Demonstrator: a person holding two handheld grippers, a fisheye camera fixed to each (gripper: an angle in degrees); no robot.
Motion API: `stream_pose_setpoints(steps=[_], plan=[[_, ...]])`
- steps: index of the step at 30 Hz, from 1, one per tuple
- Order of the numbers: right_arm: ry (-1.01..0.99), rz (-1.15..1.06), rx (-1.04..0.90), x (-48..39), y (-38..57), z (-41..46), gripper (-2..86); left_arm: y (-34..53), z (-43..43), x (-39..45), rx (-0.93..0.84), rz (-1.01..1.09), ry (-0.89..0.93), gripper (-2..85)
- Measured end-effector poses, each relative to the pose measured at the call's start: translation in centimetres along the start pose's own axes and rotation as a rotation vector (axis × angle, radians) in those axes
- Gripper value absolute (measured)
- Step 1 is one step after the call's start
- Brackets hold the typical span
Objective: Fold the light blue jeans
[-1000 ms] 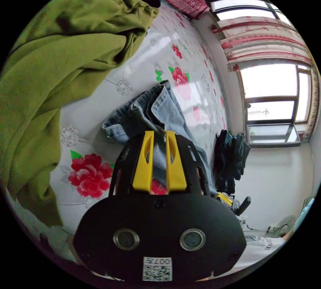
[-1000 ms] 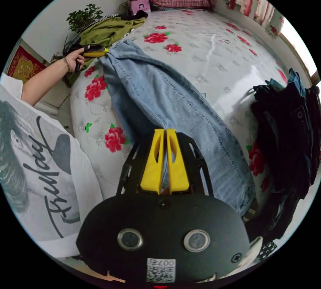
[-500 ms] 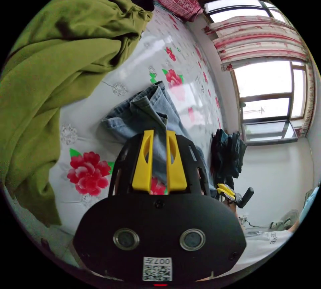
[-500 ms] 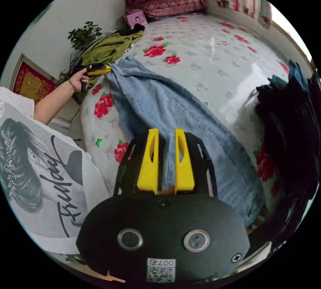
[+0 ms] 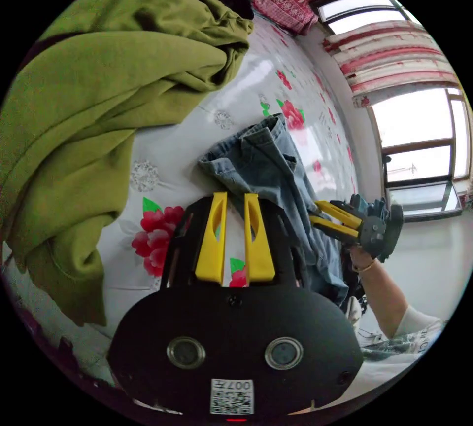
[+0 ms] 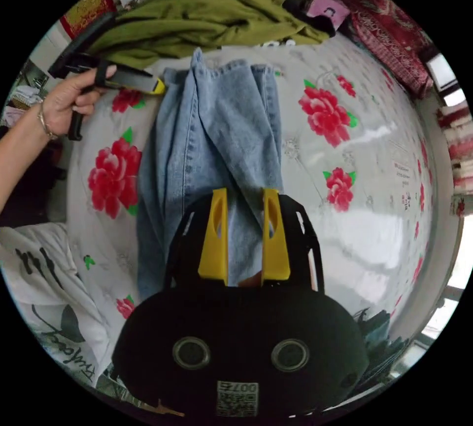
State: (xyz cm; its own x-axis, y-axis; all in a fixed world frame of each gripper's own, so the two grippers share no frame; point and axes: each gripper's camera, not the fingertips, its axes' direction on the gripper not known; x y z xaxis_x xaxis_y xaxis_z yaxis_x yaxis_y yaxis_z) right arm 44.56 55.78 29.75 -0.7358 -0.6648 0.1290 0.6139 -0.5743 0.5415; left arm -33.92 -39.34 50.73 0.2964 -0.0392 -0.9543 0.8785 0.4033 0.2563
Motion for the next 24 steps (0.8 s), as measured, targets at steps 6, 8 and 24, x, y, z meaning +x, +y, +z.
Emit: stream_pose_setpoints(steps=[6, 8, 24], plan=[[-0.112, 0.473, 0.308, 13.8, 6.3, -5.2, 1.0, -0.1, -1.4, 0.1, 0.008, 0.037, 0.001, -0.8], [-0.179, 0.688, 0.423, 19.1, 11.0, -6.9, 1.4, 0.7, -3.0, 0.2, 0.046, 0.033, 0.023, -0.8], [-0.189, 0.134, 0.292, 5.8, 2.5, 0.8, 5.1, 1.1, -2.0, -1.0, 0.051, -0.051, -0.017, 6.6]])
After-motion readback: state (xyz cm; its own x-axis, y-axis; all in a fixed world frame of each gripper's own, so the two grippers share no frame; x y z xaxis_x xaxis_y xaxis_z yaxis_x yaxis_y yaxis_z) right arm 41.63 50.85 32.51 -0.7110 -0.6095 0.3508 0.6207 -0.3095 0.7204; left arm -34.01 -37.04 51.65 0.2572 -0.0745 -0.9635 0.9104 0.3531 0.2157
